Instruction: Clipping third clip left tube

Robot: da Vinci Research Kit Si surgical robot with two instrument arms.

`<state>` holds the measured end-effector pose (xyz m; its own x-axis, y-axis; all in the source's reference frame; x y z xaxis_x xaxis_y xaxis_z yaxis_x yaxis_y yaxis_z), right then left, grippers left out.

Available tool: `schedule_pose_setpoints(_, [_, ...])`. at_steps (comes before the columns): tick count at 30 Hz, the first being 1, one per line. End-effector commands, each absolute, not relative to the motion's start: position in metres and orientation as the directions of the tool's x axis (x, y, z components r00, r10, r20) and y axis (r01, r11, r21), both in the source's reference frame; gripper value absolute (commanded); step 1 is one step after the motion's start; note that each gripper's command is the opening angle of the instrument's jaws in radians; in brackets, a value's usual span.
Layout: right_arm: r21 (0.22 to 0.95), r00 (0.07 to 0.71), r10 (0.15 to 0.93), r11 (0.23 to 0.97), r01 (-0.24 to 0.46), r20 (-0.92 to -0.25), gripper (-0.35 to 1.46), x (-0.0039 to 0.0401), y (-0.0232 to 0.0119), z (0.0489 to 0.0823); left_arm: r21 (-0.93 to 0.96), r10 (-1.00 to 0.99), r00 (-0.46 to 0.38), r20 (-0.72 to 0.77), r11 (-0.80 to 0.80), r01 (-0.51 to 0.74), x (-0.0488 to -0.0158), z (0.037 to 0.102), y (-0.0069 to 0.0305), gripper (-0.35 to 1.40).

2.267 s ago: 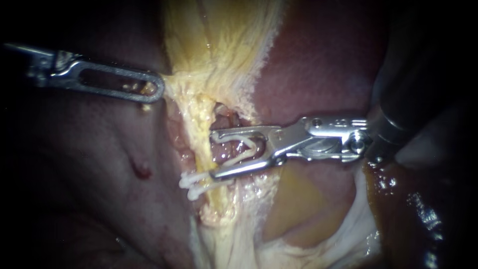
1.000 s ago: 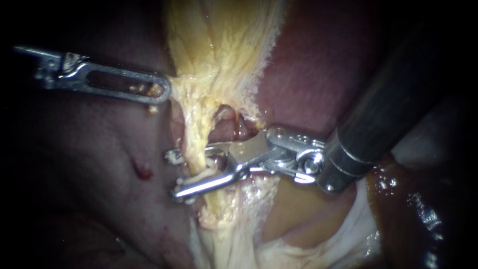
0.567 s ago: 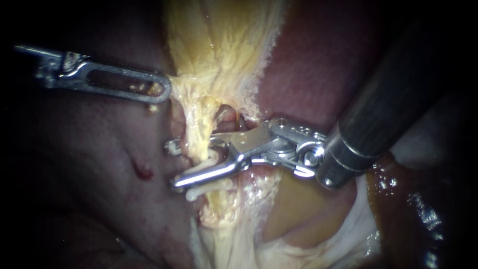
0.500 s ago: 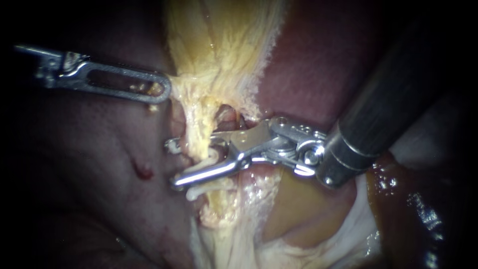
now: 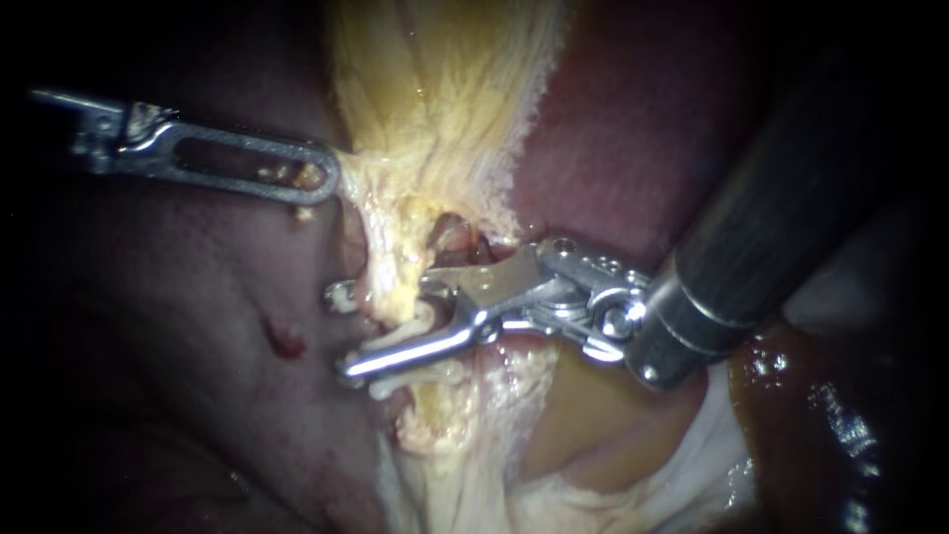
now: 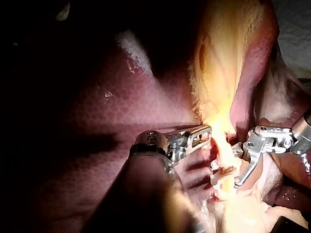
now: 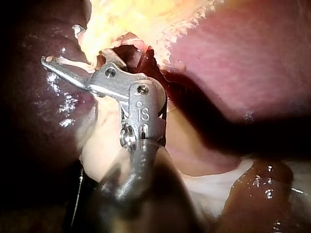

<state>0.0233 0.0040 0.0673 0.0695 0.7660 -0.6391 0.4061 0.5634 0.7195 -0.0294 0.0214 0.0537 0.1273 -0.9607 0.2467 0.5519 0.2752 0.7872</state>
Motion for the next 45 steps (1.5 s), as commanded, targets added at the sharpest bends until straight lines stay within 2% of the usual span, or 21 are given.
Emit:
schedule_pose_setpoints(1, [0.721, 0.067, 0.77, 0.559, 0.41, -0.635, 0.49, 0.0234, 0.0039, 0.0671, 0.787, -0.961, 0.127, 0.247, 0.275, 0.552, -0.0294, 0.0536, 0.0214, -0.35])
schedule_pose_setpoints(8, [0.72, 0.06, 0.778, 0.546, 0.428, -0.625, 0.48, 0.0235, 0.0037, 0.0657, 0.787, -0.961, 0.127, 0.247, 0.275, 0.552, -0.0294, 0.0537, 0.0215, -0.35])
schedule_pose_setpoints(15, [0.724, 0.063, 0.778, 0.549, 0.418, -0.625, 0.38, 0.0228, 0.0038, 0.0661, 0.787, -0.961, 0.127, 0.247, 0.275, 0.552, -0.0294, 0.0537, 0.0215, -0.35])
schedule_pose_setpoints(25, [0.726, 0.065, 0.78, 0.545, 0.418, -0.623, -0.02, 0.0219, 0.0038, 0.0664, 0.787, -0.96, 0.127, 0.248, 0.276, 0.552, -0.0295, 0.054, 0.0214, -0.35])
schedule_pose_setpoints(27, [0.727, 0.065, 0.78, 0.545, 0.419, -0.622, -0.19, 0.0217, 0.0038, 0.0665, 0.787, -0.96, 0.127, 0.248, 0.276, 0.552, -0.0295, 0.054, 0.0214, -0.35])
schedule_pose_setpoints(31, [0.728, 0.063, 0.782, 0.542, 0.42, -0.619, -0.35, 0.0216, 0.0039, 0.0665, 0.786, -0.96, 0.127, 0.248, 0.276, 0.552, -0.0295, 0.054, 0.0214, -0.35])
schedule_pose_setpoints(37, [0.737, 0.045, 0.795, 0.537, 0.409, -0.604, -0.35, 0.0216, 0.0041, 0.0665, 0.786, -0.96, 0.126, 0.248, 0.276, 0.553, -0.0296, 0.054, 0.0214, -0.35])
schedule_pose_setpoints(41, [0.729, 0.072, 0.774, 0.555, 0.4, -0.629, -0.35, 0.0215, 0.0042, 0.0665, 0.786, -0.96, 0.127, 0.248, 0.276, 0.553, -0.0296, 0.054, 0.0214, -0.35])
schedule_pose_setpoints(45, [0.729, 0.072, 0.774, 0.556, 0.4, -0.629, -0.35, 0.0215, 0.0041, 0.0666, 0.786, -0.96, 0.127, 0.248, 0.276, 0.553, -0.0296, 0.054, 0.0214, -0.35])
